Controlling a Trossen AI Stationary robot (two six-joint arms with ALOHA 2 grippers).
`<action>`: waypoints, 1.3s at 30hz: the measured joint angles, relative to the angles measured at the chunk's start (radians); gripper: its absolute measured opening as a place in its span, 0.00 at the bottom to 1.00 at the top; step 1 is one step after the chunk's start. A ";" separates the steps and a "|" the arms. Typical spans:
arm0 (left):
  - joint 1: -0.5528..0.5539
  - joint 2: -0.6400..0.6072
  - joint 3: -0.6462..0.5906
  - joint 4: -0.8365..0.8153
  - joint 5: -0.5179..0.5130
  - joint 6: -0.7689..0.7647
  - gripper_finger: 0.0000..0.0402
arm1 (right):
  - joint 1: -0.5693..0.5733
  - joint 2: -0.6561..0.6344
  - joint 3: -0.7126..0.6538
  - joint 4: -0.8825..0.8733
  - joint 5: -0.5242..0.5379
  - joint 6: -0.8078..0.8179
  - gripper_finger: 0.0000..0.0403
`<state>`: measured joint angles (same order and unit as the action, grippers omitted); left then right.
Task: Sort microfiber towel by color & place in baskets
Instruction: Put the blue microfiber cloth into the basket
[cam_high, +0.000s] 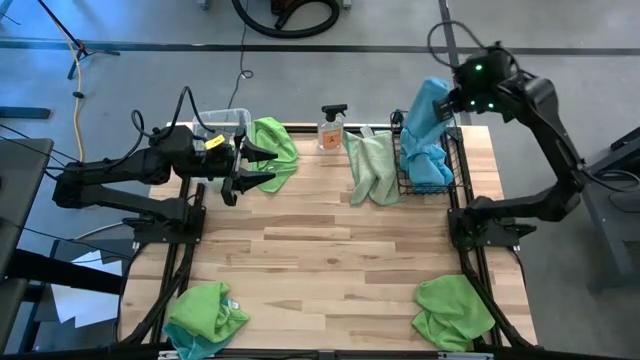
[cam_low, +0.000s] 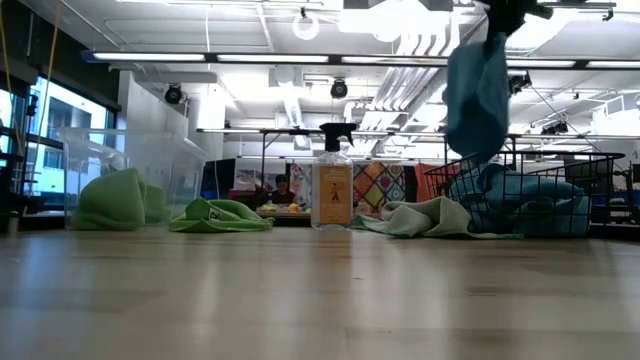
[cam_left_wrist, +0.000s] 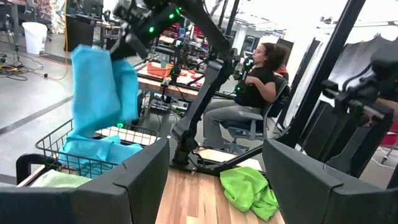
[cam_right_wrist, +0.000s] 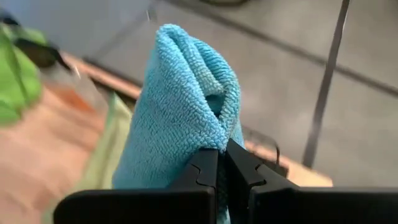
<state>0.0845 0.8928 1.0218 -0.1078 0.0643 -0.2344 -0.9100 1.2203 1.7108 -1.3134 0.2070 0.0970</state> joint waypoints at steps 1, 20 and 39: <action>0.000 0.000 0.000 0.000 0.000 0.000 0.61 | 0.000 0.004 -0.013 -0.022 0.002 0.000 0.00; 0.000 0.000 0.000 -0.009 0.000 -0.025 0.61 | 0.000 -0.034 -0.629 0.106 -0.224 0.092 0.00; 0.000 0.002 0.000 -0.008 0.000 -0.073 0.61 | -0.068 0.276 -0.486 -0.009 -0.268 -0.539 0.00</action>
<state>0.0845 0.8944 1.0218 -0.1158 0.0644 -0.3069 -0.9775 1.4963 1.2243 -1.3228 -0.0608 -0.4418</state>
